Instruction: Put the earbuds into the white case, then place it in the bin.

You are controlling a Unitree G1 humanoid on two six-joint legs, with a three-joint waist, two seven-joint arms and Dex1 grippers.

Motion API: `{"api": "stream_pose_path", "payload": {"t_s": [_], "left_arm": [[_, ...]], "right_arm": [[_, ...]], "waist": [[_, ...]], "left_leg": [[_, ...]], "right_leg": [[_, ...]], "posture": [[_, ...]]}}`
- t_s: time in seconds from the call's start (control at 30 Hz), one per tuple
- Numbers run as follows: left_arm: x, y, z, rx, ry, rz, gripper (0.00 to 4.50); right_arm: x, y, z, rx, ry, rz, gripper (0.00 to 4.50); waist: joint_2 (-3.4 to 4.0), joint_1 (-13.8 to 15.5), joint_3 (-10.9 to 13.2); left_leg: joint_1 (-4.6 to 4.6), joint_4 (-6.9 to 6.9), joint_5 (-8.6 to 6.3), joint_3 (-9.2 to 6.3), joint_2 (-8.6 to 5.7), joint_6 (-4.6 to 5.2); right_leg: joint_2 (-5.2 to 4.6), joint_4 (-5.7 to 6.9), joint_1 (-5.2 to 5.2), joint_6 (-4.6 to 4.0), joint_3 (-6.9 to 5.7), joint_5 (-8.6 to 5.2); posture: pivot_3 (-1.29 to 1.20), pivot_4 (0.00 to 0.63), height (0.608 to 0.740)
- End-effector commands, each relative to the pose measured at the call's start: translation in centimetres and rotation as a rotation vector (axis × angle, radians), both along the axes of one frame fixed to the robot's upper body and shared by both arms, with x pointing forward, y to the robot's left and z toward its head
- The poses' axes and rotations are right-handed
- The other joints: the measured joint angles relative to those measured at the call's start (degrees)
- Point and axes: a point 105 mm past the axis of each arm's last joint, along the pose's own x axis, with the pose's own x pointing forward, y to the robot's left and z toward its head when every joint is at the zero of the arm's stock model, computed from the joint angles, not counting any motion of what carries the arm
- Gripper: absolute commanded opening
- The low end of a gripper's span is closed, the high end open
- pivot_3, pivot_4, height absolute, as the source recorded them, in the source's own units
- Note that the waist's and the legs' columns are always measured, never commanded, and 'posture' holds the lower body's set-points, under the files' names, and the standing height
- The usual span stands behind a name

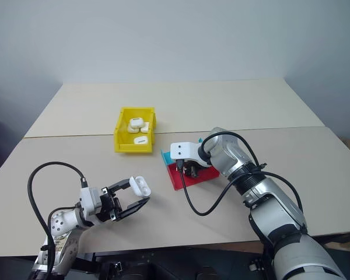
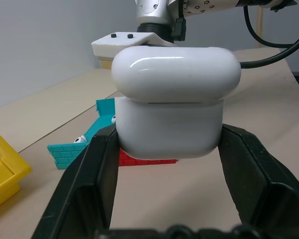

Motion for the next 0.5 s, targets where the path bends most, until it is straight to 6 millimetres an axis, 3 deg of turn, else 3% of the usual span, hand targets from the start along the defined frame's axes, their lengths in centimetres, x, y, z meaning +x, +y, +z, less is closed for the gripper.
{"api": "stream_pose_path", "payload": {"t_s": [0.03, 0.13, 0.3, 0.5], "left_arm": [[-0.1, -0.1, 0.6, 0.005, -0.028, -0.005, 2.72], [-0.1, -0.2, 0.9, 0.000, -0.036, -0.006, 2.72], [0.2, -0.4, 2.4, -0.052, -0.048, -0.003, 2.72], [-0.4, -1.7, 5.0, -0.128, -0.070, -0.076, 2.72]], "right_arm": [[0.0, 0.0, 0.1, -0.004, -0.018, 0.018, 1.23], [0.0, 0.0, 0.4, 0.003, -0.027, 0.017, 1.23], [-0.4, -0.4, 3.9, 0.111, -0.082, -0.010, 1.23], [-2.6, -2.0, 10.4, 0.414, -0.129, -0.068, 1.23]], "waist": [[0.00, 0.0, 0.0], [0.00, 0.0, 0.0], [0.03, 0.1, 0.1], [0.02, 0.4, 0.1]], "left_leg": [[0.00, -0.01, 0.00, 0.00, 0.00, 0.00], [0.00, -0.01, 0.00, 0.00, 0.00, 0.00], [-0.08, -0.02, 0.00, -0.02, -0.01, 0.00], [-0.15, -0.20, 0.00, -0.05, -0.01, 0.00]], "right_leg": [[0.00, 0.00, 0.00, 0.00, 0.00, 0.00], [0.00, 0.00, 0.00, 0.00, 0.00, 0.00], [-0.01, 0.00, -0.08, 0.00, 0.00, 0.00], [-0.03, -0.21, -0.12, 0.00, -0.01, 0.00]], "posture": [[0.00, 0.150, 0.740], [0.00, 0.150, 0.740], [0.00, 0.150, 0.740], [0.00, 0.150, 0.740]]}}
